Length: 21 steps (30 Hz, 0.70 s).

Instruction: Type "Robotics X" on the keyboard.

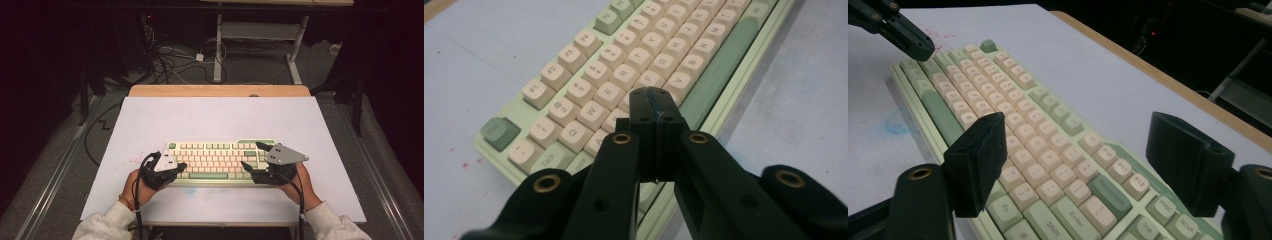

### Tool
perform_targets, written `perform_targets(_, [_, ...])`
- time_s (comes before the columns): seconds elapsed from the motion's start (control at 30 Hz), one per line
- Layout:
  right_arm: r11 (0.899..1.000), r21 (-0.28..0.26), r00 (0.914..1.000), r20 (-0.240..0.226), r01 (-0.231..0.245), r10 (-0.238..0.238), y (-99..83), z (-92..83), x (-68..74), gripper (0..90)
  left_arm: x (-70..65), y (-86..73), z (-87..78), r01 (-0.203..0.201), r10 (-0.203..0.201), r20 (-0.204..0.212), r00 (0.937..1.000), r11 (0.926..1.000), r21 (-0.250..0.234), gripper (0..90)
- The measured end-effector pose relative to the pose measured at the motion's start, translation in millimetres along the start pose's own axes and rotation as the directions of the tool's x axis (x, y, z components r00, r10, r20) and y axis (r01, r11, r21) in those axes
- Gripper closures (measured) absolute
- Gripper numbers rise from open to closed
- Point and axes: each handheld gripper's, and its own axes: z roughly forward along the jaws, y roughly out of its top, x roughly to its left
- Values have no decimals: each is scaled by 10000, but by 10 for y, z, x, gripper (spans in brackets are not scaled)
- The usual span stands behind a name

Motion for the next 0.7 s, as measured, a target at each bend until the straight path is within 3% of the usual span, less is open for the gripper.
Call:
perform_targets(0.17, [10000,-30,9997,248,-31,32,-62,-87,-14,216,-25,117,126,-62,61,241,9997,10000,48,877])
perform_targets(0.43, [9999,10,9988,476,-141,141,-144,-199,-57,201,-99,304,344,-501,476,794,9957,9983,301,877])
perform_targets(0.7, [9996,227,9982,580,-185,172,-220,-245,-63,201,-138,395,483,-687,641,979,9931,9967,442,877])
